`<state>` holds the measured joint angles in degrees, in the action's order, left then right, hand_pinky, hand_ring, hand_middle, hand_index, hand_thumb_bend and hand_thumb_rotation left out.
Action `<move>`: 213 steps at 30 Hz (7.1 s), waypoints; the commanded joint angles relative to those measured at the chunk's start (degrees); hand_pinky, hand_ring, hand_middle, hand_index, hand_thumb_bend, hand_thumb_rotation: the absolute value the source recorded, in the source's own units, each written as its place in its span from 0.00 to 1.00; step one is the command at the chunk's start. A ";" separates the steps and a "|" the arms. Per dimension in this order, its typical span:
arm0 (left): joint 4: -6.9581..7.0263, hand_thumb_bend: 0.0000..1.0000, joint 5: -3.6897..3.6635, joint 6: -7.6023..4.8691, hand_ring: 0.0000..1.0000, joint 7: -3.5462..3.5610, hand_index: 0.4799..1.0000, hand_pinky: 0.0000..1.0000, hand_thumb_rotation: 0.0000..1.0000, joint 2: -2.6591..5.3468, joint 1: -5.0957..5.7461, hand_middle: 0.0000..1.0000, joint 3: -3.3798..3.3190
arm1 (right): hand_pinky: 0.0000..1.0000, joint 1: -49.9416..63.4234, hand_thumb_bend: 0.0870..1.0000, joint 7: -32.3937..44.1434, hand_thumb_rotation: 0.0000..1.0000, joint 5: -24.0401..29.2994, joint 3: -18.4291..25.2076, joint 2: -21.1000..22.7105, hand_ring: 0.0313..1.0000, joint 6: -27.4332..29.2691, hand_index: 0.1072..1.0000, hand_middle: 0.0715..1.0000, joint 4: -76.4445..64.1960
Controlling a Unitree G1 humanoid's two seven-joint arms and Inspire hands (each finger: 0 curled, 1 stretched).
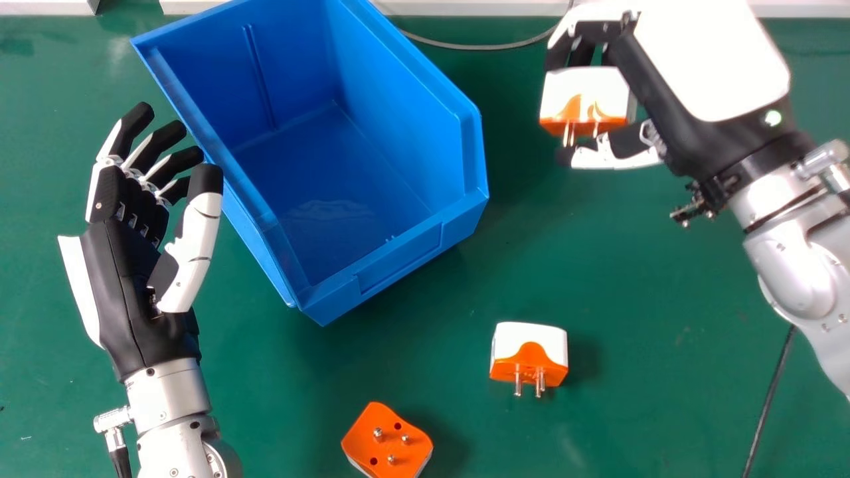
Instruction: Pick all objects and put in blue box
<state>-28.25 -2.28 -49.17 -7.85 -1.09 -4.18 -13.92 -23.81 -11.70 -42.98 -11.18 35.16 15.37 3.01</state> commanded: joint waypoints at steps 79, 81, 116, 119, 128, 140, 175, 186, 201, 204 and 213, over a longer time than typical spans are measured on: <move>1.01 0.67 1.66 -1.46 0.70 -2.45 0.63 0.64 0.45 0.78 0.79 0.76 -0.25 | 0.32 -26.39 0.46 -21.51 0.00 -15.57 -23.55 -18.39 0.41 16.19 0.47 0.45 39.91; 0.87 0.67 1.86 -1.63 0.70 -2.62 0.63 0.64 0.45 0.78 0.81 0.76 -0.33 | 0.32 -26.83 0.46 -21.57 0.00 -15.60 -23.43 -18.75 0.42 15.16 0.47 0.45 39.56; 0.21 0.69 1.63 -2.54 0.70 -2.31 0.61 0.64 0.46 0.69 0.75 0.76 -0.69 | 0.81 -25.93 0.94 -21.08 0.15 -22.37 -27.59 -20.40 0.92 -4.37 0.85 0.94 34.11; 0.53 0.69 1.85 -2.53 0.70 -2.37 0.61 0.64 0.46 0.71 0.97 0.76 -0.62 | 0.84 -25.62 0.97 -20.95 0.18 -22.13 -27.41 -20.15 0.94 -4.26 0.88 0.95 33.19; 1.64 0.68 1.52 -2.49 0.70 -2.06 0.61 0.64 0.46 1.08 2.22 0.76 -0.44 | 0.87 -19.72 1.00 -17.12 0.21 -18.54 -24.19 -17.68 0.96 -3.69 0.91 0.98 23.22; 2.07 0.67 0.74 -2.10 0.70 -0.34 0.62 0.64 0.45 0.49 3.44 0.76 -0.16 | 0.80 7.41 1.00 -12.33 0.21 2.22 -8.94 -13.17 0.95 8.06 0.94 0.98 -6.28; 4.69 0.70 -0.78 1.45 0.69 1.48 0.61 0.63 0.45 0.63 2.97 0.76 0.39 | 0.76 46.76 0.87 15.34 0.35 5.23 2.16 -12.46 0.87 -4.46 0.90 0.90 -21.10; 6.74 0.68 0.27 2.66 0.69 0.80 0.63 0.64 0.44 1.03 3.06 0.76 0.64 | 0.73 35.77 0.84 18.21 0.28 -10.80 -7.10 -16.27 0.91 -15.65 0.92 0.92 -18.00; 6.81 0.65 -0.42 3.29 0.70 0.03 0.64 0.64 0.42 1.43 2.33 0.77 0.33 | 0.68 26.76 0.86 20.65 0.14 -10.78 -8.21 -12.70 0.88 -17.74 0.86 0.89 -10.52; 6.72 0.65 -0.47 3.10 0.70 0.07 0.64 0.64 0.42 1.52 2.47 0.77 0.34 | 0.67 26.39 0.87 20.96 0.13 -11.36 -8.71 -12.33 0.87 -18.30 0.85 0.88 -10.24; 6.41 0.64 -0.34 1.93 0.70 1.05 0.64 0.64 0.42 1.89 3.20 0.77 0.81 | 0.68 27.15 0.87 20.81 0.10 -10.75 -9.32 -11.12 0.83 -17.54 0.82 0.85 -10.89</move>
<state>-22.25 -2.89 -45.72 -7.08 0.71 -1.08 -13.68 3.30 9.92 -54.04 -20.56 23.25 -3.00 -6.80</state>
